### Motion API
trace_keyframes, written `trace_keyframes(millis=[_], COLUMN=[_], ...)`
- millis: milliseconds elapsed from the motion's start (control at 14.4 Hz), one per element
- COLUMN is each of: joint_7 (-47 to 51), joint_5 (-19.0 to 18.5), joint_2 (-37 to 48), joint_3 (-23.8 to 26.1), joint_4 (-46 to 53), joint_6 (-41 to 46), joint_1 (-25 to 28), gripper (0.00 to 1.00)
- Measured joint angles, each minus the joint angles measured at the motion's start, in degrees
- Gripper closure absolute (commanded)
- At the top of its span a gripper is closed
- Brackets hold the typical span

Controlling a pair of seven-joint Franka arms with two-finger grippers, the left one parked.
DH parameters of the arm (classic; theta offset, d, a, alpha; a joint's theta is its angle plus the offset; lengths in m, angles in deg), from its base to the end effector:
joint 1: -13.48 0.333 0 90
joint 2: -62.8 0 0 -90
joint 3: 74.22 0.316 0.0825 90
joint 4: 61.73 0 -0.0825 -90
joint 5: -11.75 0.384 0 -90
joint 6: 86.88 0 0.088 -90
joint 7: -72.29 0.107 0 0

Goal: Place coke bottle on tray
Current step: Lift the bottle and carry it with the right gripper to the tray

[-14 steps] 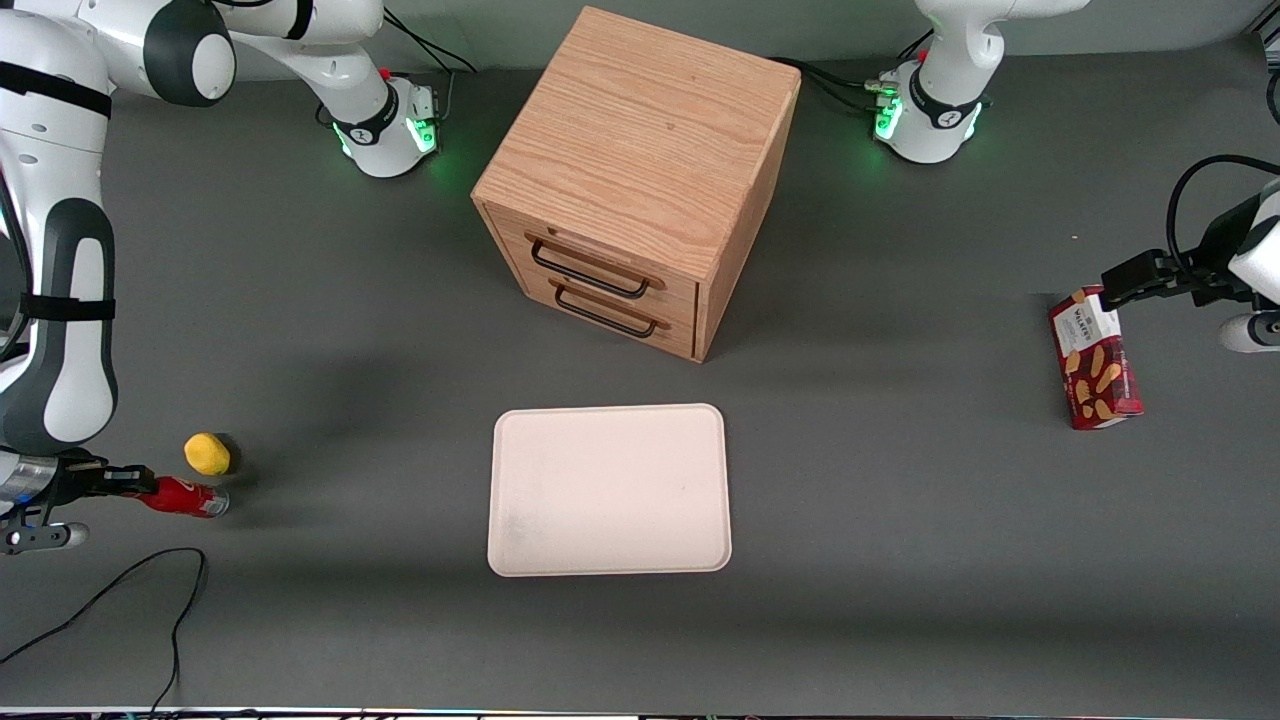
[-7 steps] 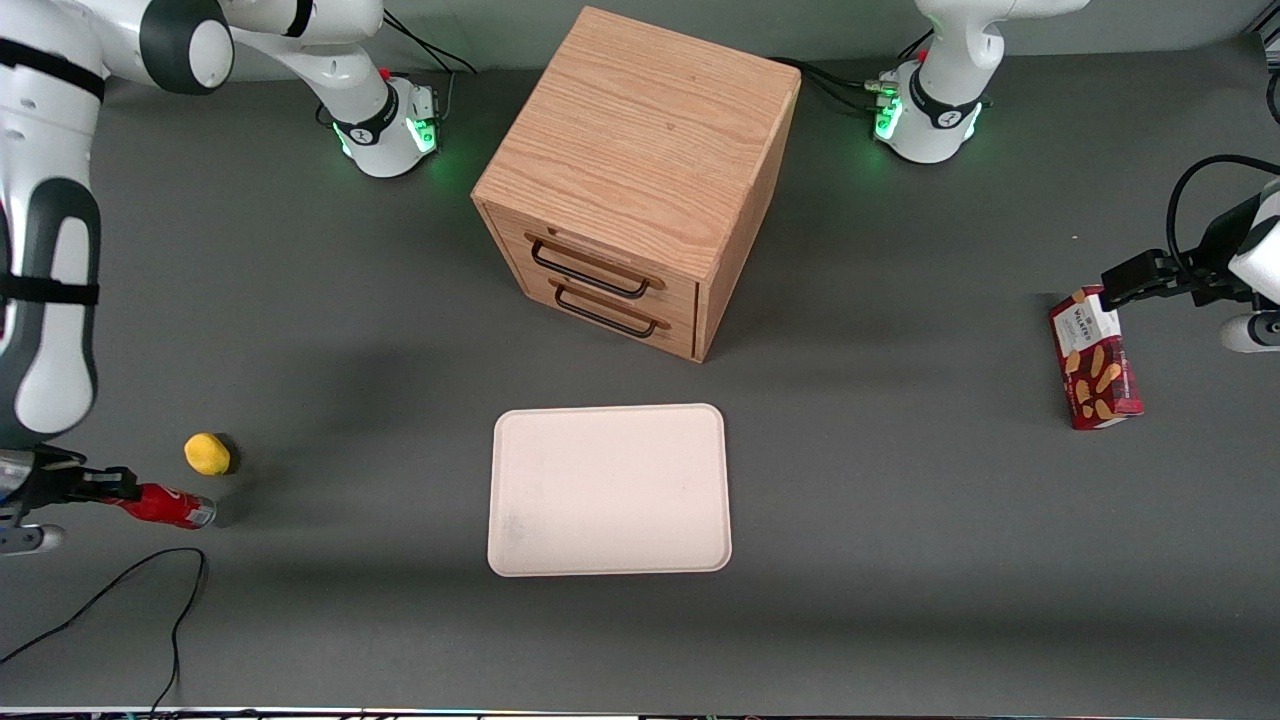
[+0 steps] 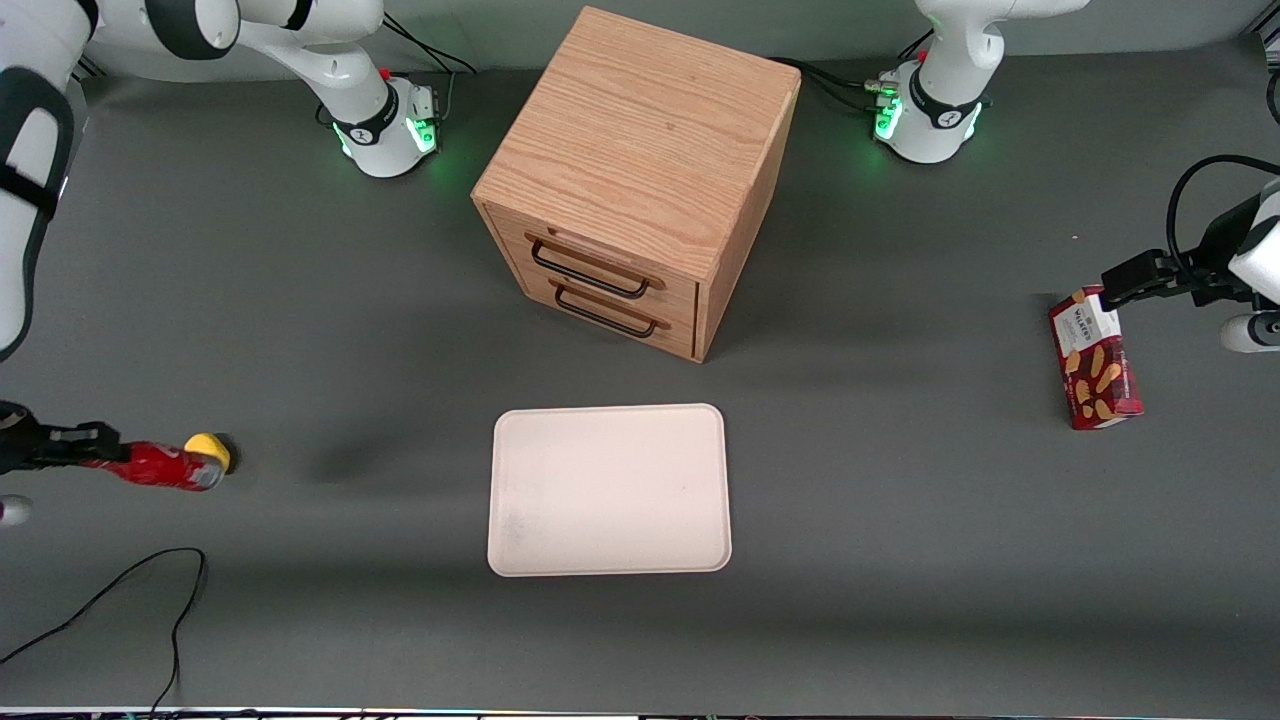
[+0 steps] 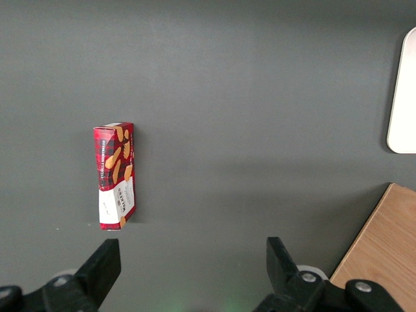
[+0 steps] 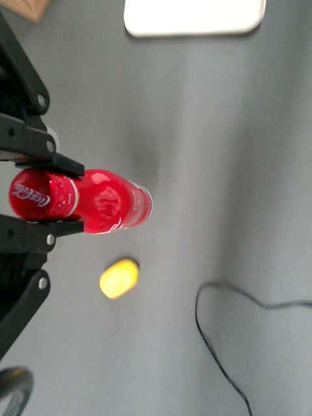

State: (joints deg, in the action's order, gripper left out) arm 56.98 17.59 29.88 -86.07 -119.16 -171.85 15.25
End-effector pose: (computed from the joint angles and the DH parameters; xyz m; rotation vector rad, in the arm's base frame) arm 0.6987 -0.0675 0.5238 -3.1254 -0.1936 0.1322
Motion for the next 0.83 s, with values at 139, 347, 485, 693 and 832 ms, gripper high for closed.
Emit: trace_keyframes(millis=[139, 347, 485, 693, 832], joint_7=[3.8, 12.3, 19.5, 30.0, 33.2], joint_5=[-0.4, -2.0, -7.1, -16.6, -19.6], joint_2=[0.0, 0.0, -0.2, -2.5, -5.6], joint_3=[3.5, 10.8, 18.8, 30.4, 34.1], joint_4=[2.5, 4.8, 5.2, 5.1, 5.0], joint_6=[2.0, 2.1, 0.7, -3.0, -6.4], joint_1=[0.8, 1.8, 2.4, 4.1, 5.1], gripper=[0.96, 0.92, 0.88, 0.88, 0.88])
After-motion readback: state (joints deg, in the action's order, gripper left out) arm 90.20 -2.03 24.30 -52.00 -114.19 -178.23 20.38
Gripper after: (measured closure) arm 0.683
